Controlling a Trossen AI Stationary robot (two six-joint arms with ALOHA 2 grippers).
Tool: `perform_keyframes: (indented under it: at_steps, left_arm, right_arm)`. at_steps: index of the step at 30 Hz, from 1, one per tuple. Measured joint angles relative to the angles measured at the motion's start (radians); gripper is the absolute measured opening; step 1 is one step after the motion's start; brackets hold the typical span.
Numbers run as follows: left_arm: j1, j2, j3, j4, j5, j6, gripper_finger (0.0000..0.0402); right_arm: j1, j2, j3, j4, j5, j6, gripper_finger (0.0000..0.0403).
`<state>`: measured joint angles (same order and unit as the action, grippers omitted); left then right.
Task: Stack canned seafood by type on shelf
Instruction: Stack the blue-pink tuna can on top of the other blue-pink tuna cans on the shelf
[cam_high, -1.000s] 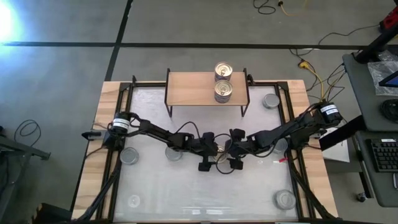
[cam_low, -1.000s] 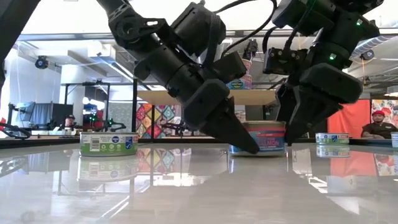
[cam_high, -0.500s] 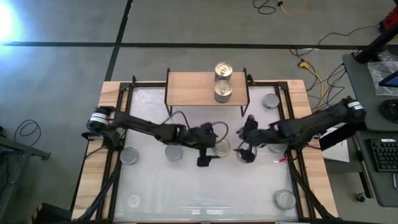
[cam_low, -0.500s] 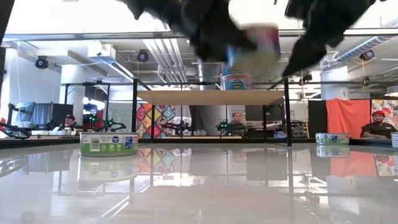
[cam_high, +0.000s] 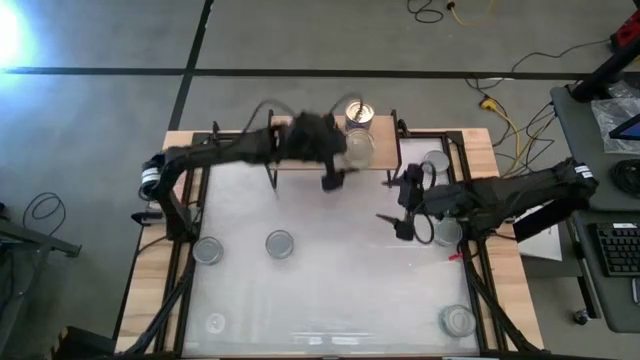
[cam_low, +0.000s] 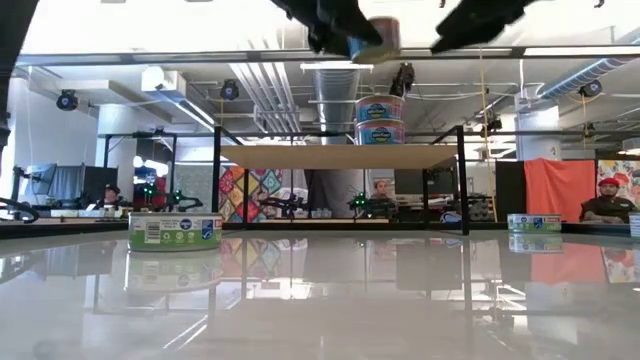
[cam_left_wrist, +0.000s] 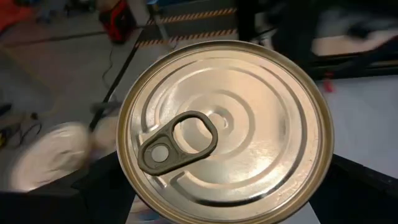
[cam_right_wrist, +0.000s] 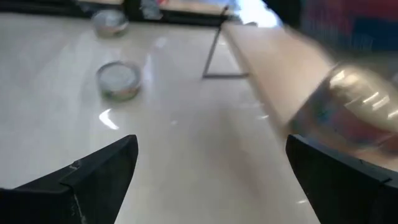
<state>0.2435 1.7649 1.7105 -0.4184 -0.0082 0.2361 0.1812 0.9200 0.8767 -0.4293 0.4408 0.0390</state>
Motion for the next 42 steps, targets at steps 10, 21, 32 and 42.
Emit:
perform_keyframes:
  at_steps: [10,21,32,42]
  left_arm:
    - [0.176,0.166,0.357,-0.192,0.139,0.069,0.0369]
    - [0.190,0.355,0.594,-0.366,0.134,0.064,0.0369]
    - [0.182,0.368,0.603,-0.466,0.138,0.013,0.0369]
    - [0.169,0.363,0.566,-0.438,0.318,0.094,0.0369]
  right_arm:
    - [-0.231,0.062,0.247,-0.097,0.005,-0.110,0.0400]
    - [-0.431,0.085,0.378,0.055,-0.076,-0.227,0.0400]
    - [-0.589,0.166,0.350,0.138,-0.143,-0.238,0.0400]
    - [-0.606,0.265,0.346,0.160,-0.210,-0.286,0.0400]
